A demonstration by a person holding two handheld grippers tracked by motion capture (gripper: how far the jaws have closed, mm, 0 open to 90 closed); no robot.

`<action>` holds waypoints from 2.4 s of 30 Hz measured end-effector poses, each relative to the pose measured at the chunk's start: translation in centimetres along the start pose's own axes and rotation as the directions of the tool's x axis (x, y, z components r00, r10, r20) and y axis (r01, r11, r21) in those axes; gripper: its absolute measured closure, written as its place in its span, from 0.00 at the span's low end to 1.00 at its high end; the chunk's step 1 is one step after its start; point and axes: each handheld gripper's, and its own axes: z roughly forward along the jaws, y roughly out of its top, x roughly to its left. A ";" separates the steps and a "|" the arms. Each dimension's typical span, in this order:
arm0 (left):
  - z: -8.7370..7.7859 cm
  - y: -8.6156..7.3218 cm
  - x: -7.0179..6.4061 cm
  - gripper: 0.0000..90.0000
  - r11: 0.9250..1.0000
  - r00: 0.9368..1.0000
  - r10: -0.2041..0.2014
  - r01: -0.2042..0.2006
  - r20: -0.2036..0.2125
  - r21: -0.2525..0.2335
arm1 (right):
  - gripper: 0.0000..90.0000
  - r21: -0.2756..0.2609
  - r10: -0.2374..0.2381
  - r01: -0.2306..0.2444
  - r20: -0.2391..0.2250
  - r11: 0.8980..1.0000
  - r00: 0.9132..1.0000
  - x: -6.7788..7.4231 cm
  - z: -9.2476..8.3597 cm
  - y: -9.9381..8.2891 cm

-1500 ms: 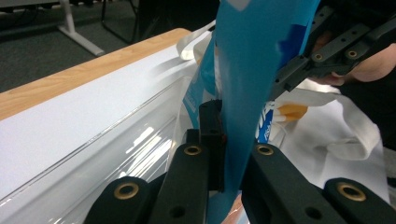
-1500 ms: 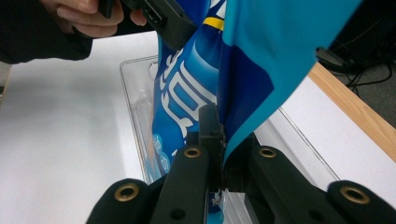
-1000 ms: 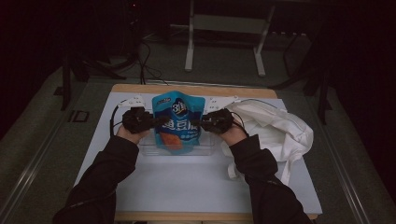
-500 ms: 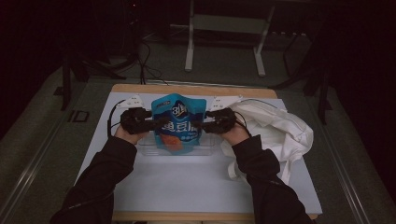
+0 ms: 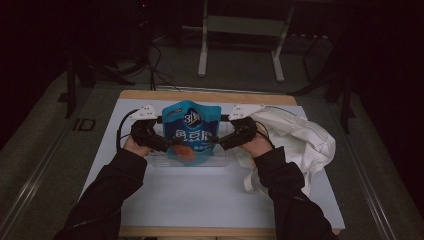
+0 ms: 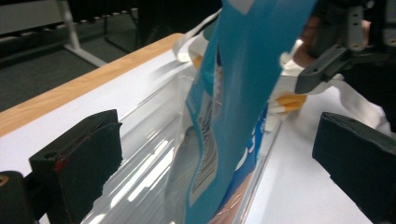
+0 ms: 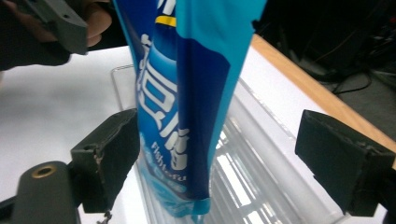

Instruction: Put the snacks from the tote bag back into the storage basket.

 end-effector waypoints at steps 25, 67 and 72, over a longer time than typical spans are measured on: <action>-2.3 -3.2 -3.6 0.02 0.996 0.991 -0.072 0.078 -0.115 0.043 | 0.16 -0.021 0.024 -0.023 0.038 0.999 0.999 0.9 -3.3 -2.1; -0.2 -5.7 -14.2 0.02 0.995 0.997 0.078 -0.078 -0.007 0.057 | 0.16 -0.070 0.062 -0.053 0.128 0.996 0.990 7.5 -10.4 -10.0; 0.6 -6.0 -14.6 0.02 0.992 0.995 0.098 -0.099 0.018 0.084 | 0.16 -0.071 0.066 -0.056 0.141 0.996 0.988 8.0 -11.1 -10.5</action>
